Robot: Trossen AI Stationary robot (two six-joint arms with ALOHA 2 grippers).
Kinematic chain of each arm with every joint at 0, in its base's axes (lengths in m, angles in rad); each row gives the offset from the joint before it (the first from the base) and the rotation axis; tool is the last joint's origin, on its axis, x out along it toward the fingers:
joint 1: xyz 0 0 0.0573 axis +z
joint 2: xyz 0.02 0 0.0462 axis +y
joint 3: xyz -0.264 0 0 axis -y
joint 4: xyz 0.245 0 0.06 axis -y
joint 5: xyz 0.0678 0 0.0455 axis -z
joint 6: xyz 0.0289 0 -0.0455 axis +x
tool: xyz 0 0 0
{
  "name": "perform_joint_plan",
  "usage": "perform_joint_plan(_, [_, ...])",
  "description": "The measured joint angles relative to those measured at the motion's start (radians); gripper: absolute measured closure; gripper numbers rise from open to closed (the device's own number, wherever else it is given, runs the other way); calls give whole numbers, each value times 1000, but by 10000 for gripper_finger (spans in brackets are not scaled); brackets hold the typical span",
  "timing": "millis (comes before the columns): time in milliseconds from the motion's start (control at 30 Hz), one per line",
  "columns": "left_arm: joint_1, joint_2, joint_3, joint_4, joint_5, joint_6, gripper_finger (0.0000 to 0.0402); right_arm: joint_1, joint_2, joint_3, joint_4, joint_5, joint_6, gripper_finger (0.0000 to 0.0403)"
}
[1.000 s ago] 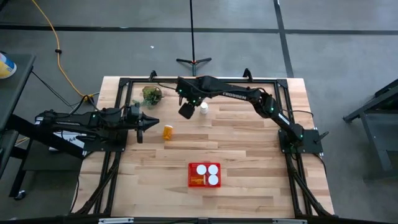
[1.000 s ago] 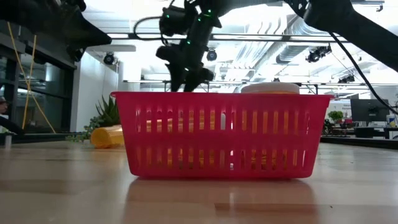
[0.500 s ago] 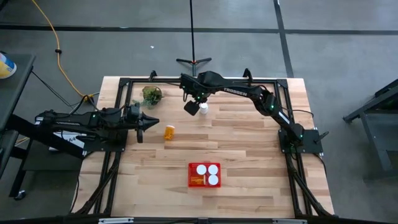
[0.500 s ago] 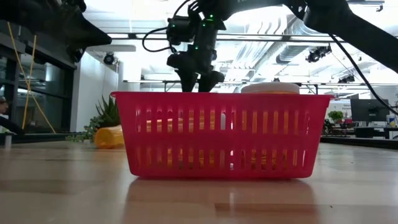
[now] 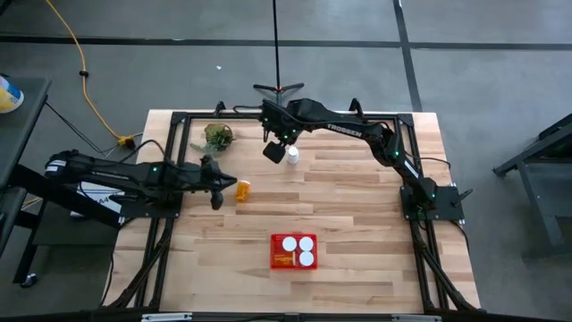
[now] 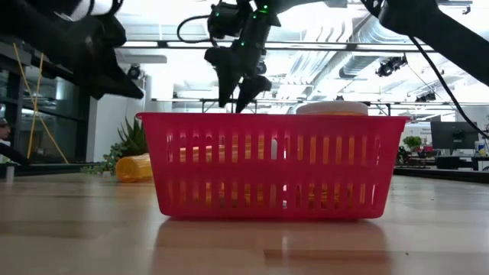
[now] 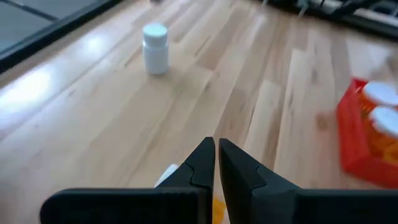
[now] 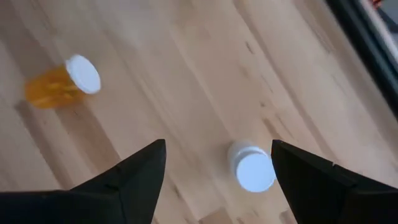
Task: Pick and place pill bottles into a basket
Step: Put the orange pill bottle into the red bin
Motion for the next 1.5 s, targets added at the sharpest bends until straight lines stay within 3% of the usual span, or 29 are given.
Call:
perform_joint_plan(167, [0,42,1,-13,26,2,341,19,-8,0,58,-118,6,120])
perform_joint_plan(467, [0,52,1,-77,9,-97,341,60,-7,0,79,-60,-17,120])
perform_joint_plan(633, [0,52,1,-75,-26,-273,341,61,-6,0,85,-74,-16,121])
perform_joint_plan(833, [0,52,1,-74,39,-354,332,62,-6,0,85,-75,-17,121])
perform_joint_plan(933, [0,52,1,-65,43,-394,294,63,-6,0,97,-75,-17,121])
perform_joint_plan(1133, [0,52,2,-47,-56,-516,178,63,-5,0,111,-81,-18,121])
perform_joint_plan(1267, [0,73,2,-67,-60,-626,109,63,-5,0,113,-89,-20,121])
perform_joint_plan(1500, [0,166,2,-42,48,-747,58,63,-5,0,124,-89,-37,121])
